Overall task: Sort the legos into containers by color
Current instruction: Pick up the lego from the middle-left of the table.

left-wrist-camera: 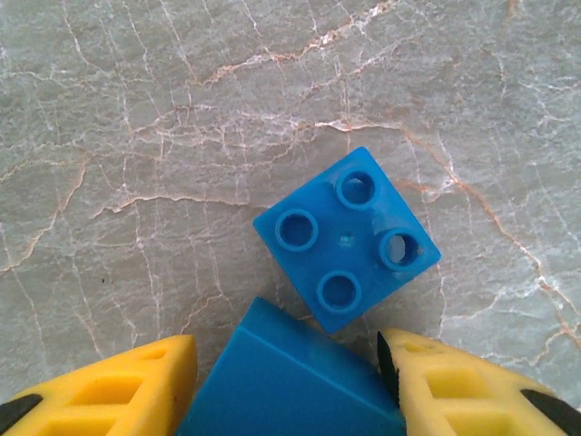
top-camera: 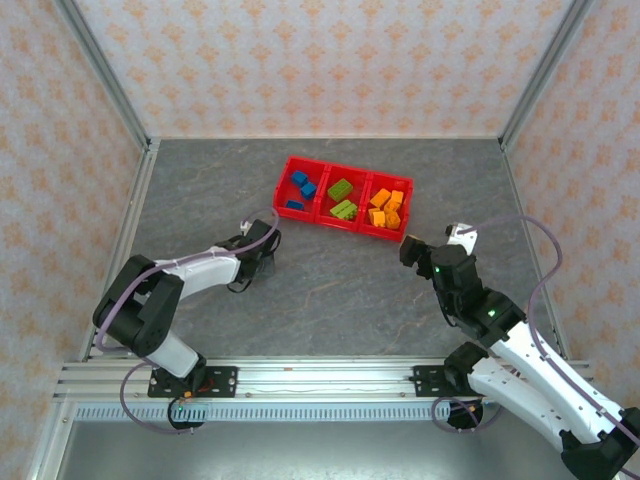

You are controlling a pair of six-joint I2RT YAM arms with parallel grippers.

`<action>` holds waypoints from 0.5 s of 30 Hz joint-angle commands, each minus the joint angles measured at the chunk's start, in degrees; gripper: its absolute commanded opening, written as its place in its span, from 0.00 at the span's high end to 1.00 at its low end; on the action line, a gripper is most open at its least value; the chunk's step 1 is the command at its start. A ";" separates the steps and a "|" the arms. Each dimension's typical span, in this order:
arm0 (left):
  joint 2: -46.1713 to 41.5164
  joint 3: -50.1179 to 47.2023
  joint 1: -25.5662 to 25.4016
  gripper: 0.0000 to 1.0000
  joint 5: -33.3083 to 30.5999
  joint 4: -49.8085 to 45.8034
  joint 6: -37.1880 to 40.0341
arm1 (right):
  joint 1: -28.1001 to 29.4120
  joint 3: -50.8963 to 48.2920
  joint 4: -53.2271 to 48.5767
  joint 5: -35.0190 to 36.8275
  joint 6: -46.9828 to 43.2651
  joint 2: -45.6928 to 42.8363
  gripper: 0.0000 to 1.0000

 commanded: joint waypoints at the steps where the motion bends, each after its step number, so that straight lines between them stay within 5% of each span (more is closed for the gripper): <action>1: -3.36 -1.01 0.27 0.64 0.15 -1.14 -2.55 | 0.35 0.77 -0.87 1.89 0.42 -0.28 0.00; 11: -15.22 2.95 0.26 0.67 2.13 -1.93 -6.13 | 0.35 0.75 -1.03 2.22 0.61 -0.37 0.00; 15: -12.63 11.10 0.26 0.66 0.87 -1.92 -4.06 | 0.35 0.86 -1.05 1.95 0.57 -0.84 0.00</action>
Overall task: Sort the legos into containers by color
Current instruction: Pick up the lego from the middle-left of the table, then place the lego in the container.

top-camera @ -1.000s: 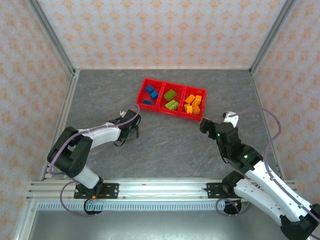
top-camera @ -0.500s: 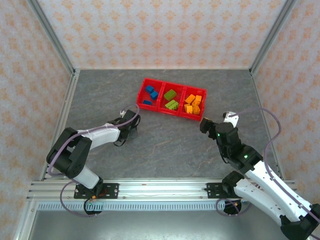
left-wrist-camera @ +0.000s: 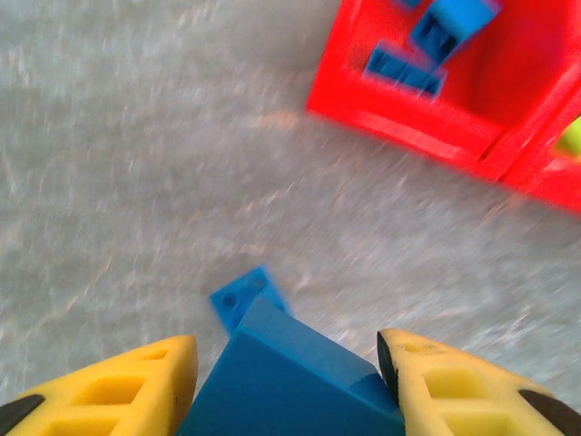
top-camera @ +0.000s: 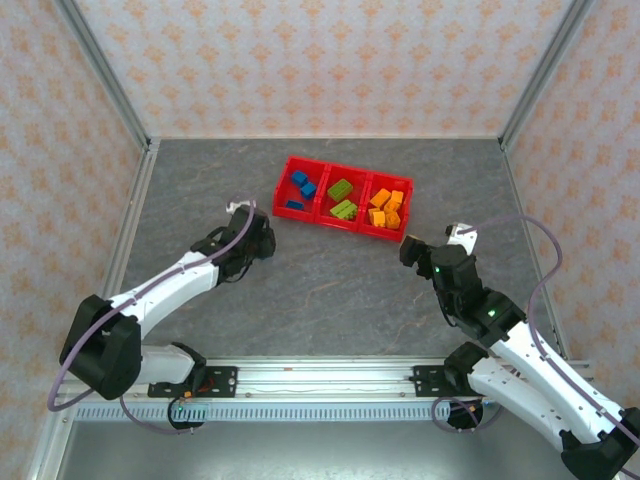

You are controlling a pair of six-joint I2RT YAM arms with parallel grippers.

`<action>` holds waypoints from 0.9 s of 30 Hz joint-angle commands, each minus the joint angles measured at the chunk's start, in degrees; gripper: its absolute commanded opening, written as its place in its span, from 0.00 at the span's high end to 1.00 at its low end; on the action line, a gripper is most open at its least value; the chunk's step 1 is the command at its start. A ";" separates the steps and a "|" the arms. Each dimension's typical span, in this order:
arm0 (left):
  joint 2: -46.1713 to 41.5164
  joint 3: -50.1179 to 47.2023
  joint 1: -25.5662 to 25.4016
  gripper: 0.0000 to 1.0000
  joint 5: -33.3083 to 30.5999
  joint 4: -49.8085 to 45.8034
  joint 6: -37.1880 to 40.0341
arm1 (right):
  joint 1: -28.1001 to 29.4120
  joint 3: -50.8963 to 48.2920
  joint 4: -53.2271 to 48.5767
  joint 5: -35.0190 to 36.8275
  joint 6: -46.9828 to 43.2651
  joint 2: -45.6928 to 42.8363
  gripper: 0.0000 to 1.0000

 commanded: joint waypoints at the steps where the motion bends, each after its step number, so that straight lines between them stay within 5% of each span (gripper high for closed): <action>1: 3.07 8.37 0.28 0.66 -0.83 -0.71 1.26 | 0.35 0.82 -1.03 1.87 0.60 -0.94 0.00; 14: 33.79 41.17 0.42 0.66 -3.39 -2.84 5.19 | 0.36 1.00 -1.34 2.41 0.62 -0.62 0.00; 21: 43.52 50.48 0.46 0.64 -8.72 -8.38 5.96 | 0.38 0.96 -0.79 1.92 0.05 0.88 0.00; 27: 45.42 50.57 0.69 0.47 -8.29 -7.07 8.06 | 0.40 0.57 -0.16 1.19 -0.28 0.79 0.00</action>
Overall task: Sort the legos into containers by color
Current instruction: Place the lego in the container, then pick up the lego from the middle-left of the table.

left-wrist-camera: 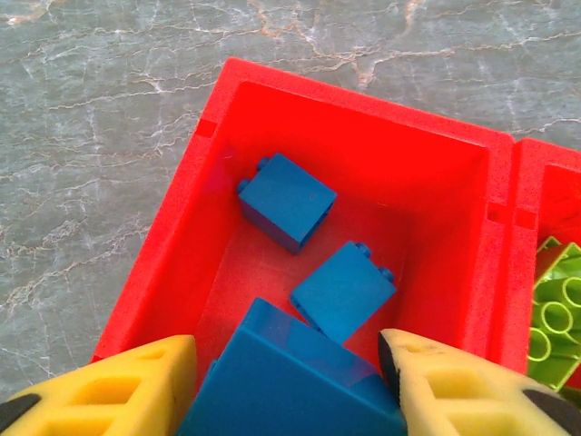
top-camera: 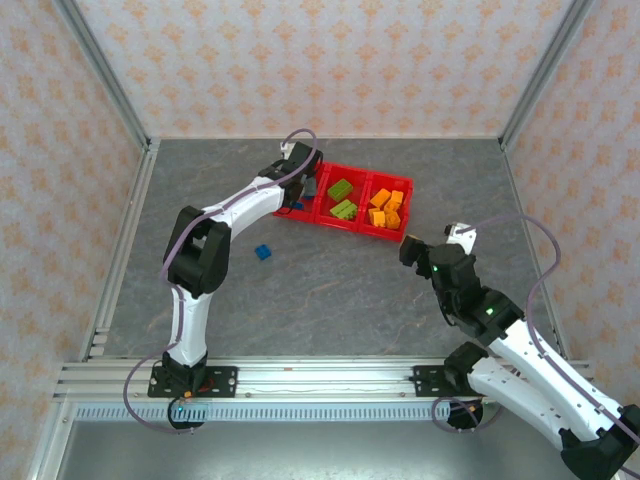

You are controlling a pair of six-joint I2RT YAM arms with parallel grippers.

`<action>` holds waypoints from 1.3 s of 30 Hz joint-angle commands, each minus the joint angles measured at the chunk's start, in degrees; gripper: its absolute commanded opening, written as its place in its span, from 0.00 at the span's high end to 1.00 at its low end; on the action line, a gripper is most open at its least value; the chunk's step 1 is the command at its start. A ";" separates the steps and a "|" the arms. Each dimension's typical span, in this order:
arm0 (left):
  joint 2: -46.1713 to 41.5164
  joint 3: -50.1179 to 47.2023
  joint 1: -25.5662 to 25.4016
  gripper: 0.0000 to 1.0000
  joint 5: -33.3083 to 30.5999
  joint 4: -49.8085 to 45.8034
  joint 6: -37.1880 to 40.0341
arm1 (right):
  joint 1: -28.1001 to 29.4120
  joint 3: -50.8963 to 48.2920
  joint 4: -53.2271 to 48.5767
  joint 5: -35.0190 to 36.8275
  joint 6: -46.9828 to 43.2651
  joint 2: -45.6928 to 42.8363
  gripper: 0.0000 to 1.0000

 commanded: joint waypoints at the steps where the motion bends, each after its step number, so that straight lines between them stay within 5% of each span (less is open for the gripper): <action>1: 1.11 2.27 0.80 0.43 -1.15 -1.30 2.22 | 0.36 0.55 -0.21 0.36 -0.28 -0.13 0.00; 8: 0.48 3.38 1.24 0.01 -1.54 -1.98 2.63 | 0.35 0.60 -0.17 0.35 -0.28 -0.17 0.00; 18: -9.80 -5.96 1.26 0.01 -1.67 0.92 2.73 | 0.36 0.59 0.02 -0.24 -0.48 1.72 0.00; 39: -36.20 -52.00 1.21 0.01 6.09 12.49 -3.45 | 0.35 0.38 0.71 -1.99 -0.98 3.31 0.00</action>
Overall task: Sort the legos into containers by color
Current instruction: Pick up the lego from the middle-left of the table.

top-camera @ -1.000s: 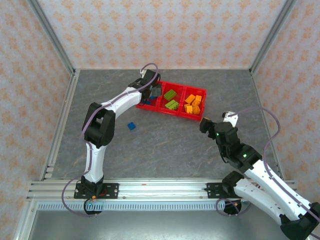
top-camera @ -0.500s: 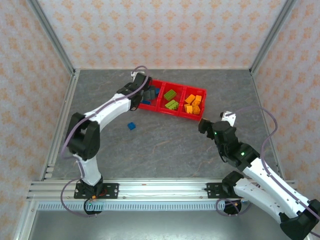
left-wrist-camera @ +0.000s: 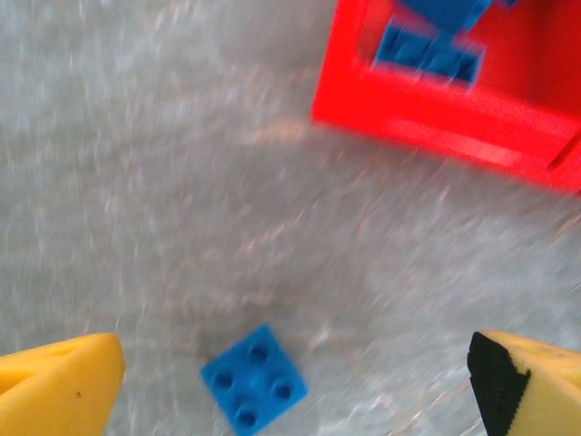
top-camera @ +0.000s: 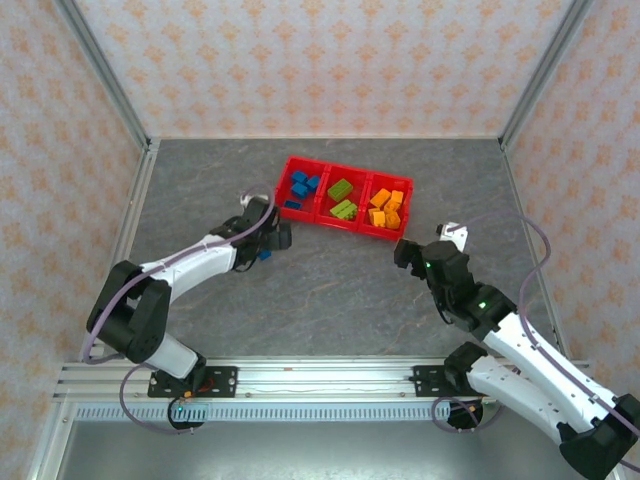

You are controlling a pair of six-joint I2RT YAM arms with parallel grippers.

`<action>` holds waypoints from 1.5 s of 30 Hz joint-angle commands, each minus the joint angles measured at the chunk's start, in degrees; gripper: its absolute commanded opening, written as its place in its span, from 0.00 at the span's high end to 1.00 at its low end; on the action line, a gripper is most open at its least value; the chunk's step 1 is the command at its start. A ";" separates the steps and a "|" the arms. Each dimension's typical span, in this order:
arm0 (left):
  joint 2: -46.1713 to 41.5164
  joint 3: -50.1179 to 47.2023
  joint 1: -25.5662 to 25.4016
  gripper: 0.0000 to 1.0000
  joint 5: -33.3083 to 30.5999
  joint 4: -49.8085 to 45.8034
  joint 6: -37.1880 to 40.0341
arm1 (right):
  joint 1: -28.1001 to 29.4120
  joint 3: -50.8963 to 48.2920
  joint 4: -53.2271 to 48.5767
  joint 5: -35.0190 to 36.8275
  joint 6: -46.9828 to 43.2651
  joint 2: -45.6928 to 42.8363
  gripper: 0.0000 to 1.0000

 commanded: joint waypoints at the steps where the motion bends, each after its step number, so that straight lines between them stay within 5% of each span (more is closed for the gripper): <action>1: -3.09 -5.60 0.30 0.01 1.14 3.43 -2.91 | 0.35 0.38 0.66 0.45 -0.74 -0.10 0.00; 13: 1.72 -7.69 0.28 0.01 0.99 5.90 -5.79 | 0.35 0.44 0.49 0.02 -0.74 0.00 0.00; 22: 10.49 0.27 0.34 0.16 -0.07 2.79 -9.28 | 0.39 0.44 0.49 -0.07 -0.61 -0.10 0.00; 29: 12.82 3.43 0.52 0.18 -2.59 2.33 -19.27 | 0.44 0.38 0.64 -0.44 -0.74 -0.19 0.00; 37: 13.00 -2.49 0.12 0.24 -1.29 13.35 -37.17 | 0.37 0.34 0.84 -1.00 -0.91 -0.08 0.00; 45: 17.03 3.21 -2.82 0.26 -9.44 6.26 -40.24 | 0.44 0.38 0.88 -1.44 -0.92 -0.41 0.00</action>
